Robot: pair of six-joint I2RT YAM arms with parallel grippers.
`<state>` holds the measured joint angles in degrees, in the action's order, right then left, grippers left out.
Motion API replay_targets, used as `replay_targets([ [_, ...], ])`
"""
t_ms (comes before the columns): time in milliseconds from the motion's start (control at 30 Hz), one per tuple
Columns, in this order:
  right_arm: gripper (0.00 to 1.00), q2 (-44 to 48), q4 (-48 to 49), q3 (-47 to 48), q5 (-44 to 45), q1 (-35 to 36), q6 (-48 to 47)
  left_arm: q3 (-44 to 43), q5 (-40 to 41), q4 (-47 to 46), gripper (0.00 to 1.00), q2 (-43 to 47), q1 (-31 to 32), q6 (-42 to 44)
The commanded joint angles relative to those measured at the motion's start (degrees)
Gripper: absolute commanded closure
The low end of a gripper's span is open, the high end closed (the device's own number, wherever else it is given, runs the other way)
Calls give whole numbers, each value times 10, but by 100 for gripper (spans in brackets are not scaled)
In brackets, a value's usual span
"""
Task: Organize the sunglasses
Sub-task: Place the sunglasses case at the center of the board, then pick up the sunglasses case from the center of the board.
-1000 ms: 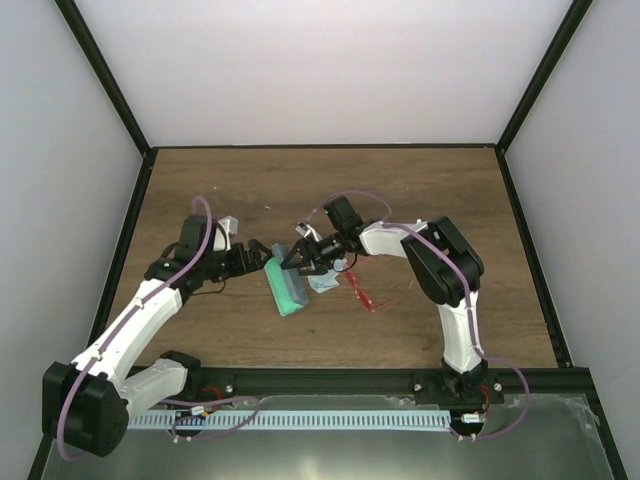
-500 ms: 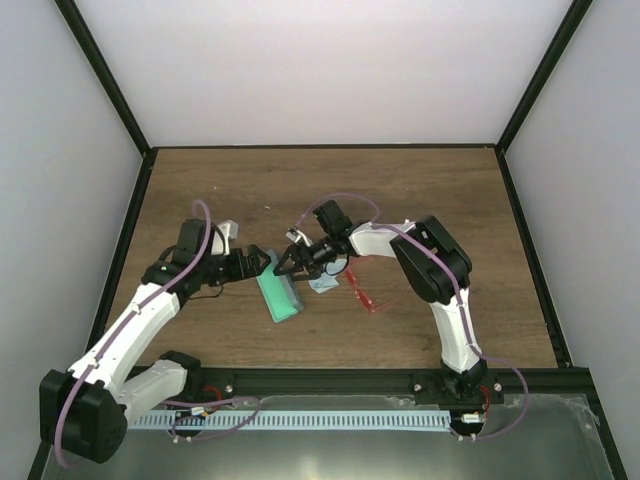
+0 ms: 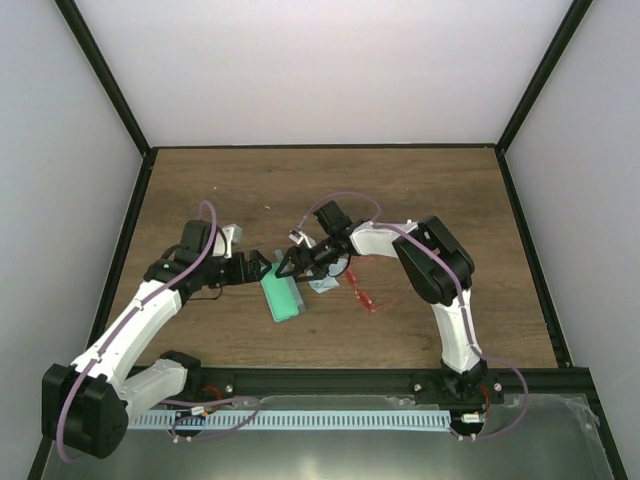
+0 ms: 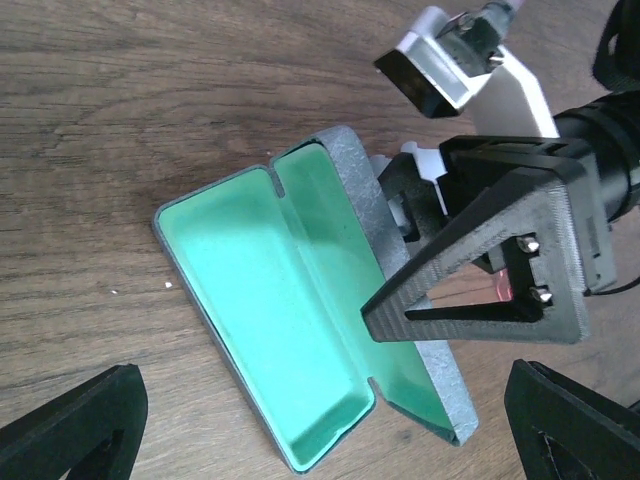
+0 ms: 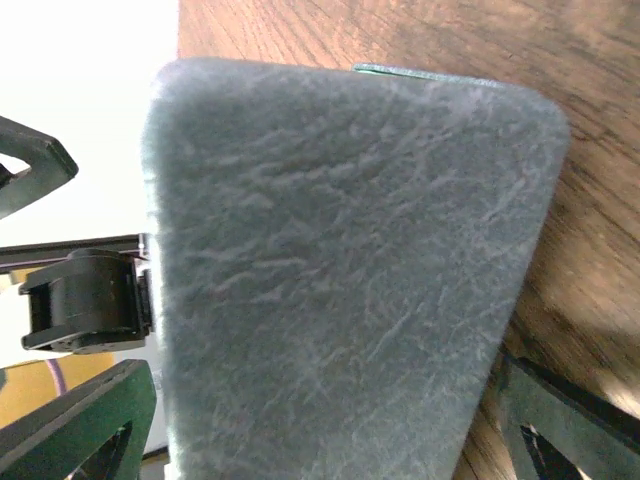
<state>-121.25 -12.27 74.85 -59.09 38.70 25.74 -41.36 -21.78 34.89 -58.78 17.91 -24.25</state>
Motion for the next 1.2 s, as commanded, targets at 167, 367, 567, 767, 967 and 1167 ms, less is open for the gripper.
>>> replay_targets([
  [167, 1, 96, -66, 7, 112, -2, -43, -20, 31, 4, 2, 7, -3, 49],
  [367, 1, 158, -75, -22, 170, -5, -20, -31, 47, -9, 18, 0, -3, 83],
  [567, 1, 238, -88, -43, 206, -50, 9, -65, 144, -2, 28, -47, -4, 72],
  [767, 1, 275, -125, -14, 212, -92, -6, -153, 154, 42, 28, -156, -4, 149],
  [967, 1, 272, -142, -8, 209, -102, -17, -208, 255, 121, 7, -243, -5, 293],
  [1167, 1, 266, -145, -11, 203, -110, -27, -164, 196, 93, 6, -247, -5, 324],
])
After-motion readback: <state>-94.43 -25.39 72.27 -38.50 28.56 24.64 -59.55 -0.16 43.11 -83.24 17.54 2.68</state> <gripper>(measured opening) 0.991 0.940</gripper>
